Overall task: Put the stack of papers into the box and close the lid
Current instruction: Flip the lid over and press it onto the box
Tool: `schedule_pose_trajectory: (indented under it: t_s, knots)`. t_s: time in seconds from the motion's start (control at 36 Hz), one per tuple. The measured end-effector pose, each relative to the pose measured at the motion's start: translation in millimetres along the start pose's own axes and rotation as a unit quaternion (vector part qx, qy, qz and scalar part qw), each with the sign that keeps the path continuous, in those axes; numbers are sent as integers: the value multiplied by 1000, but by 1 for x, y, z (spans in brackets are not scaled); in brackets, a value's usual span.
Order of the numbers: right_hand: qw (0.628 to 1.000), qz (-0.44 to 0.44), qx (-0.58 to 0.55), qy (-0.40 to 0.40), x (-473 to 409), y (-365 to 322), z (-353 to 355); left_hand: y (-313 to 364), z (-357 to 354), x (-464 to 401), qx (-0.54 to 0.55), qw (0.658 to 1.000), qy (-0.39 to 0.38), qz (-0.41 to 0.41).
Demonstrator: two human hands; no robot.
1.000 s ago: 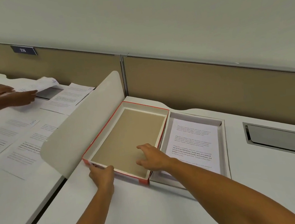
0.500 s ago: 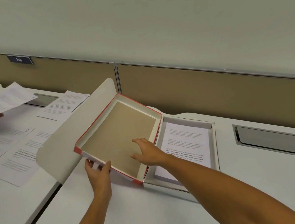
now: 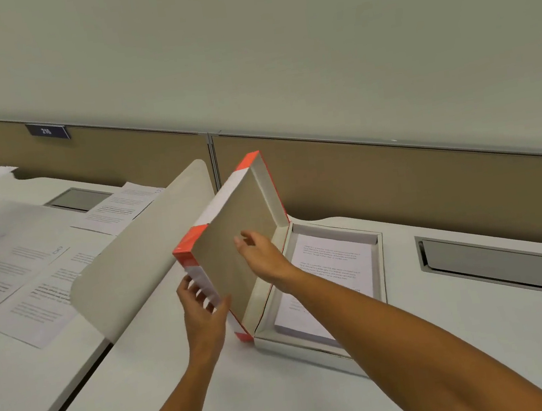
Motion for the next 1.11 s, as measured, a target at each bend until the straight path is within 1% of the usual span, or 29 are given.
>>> schedule_pose_trajectory:
  t_s: [0.06,0.14,0.22,0.31,0.39,0.44,0.53,0.61,0.69,0.75,0.81,0.89,0.94,1.03,1.11]
  knots:
    - [995,-50,-78,20,-2,-1,10,6,-7,8,-20,1000,-12,-19]
    - [964,-129,-226,57,-3,-2,28,13,-16,19,-48,998,-20,-42]
    - [937,-165,-297,82,-2,-3,49,18,-25,29,-75,995,-29,-51]
    - [923,-179,-329,91,0,0,68,19,-34,38,-98,993,-40,-55]
    - [918,-183,-336,100,2,6,84,23,-40,46,-115,989,-59,-73]
    - [915,-195,-337,105,6,9,91,28,-47,52,-120,984,-88,-97]
    - [911,-210,-332,124,13,15,104,34,-58,63,-121,974,-155,-113]
    - [908,-225,-325,137,16,28,115,40,-59,65,-95,970,-178,-136]
    - [907,-240,-316,144,22,42,122,32,-55,49,-88,980,-146,-108]
    - [903,-252,-314,148,28,52,127,22,-57,35,-129,981,-124,-78]
    - [895,-262,-326,156,32,62,132,-2,-60,21,-191,975,-113,-18]
    - [889,-270,-326,173,40,76,147,-43,-63,9,-268,950,-141,74]
    - [893,-274,-306,184,46,85,158,-63,-65,6,-284,938,-168,109]
    - [899,-284,-270,197,56,104,172,-77,-70,6,-273,934,-187,134]
    - [899,-299,-241,208,66,128,182,-75,-77,5,-280,933,-187,127]
Point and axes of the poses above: each hand's wrist, its own x-axis away from the middle knuckle, its own z-axis out of the back of the hand, y = z × x, the point moved 9 cm from there along -x, towards the middle knuckle, and after that the axes turned 10 degrees about y, right-handed, at the moved point
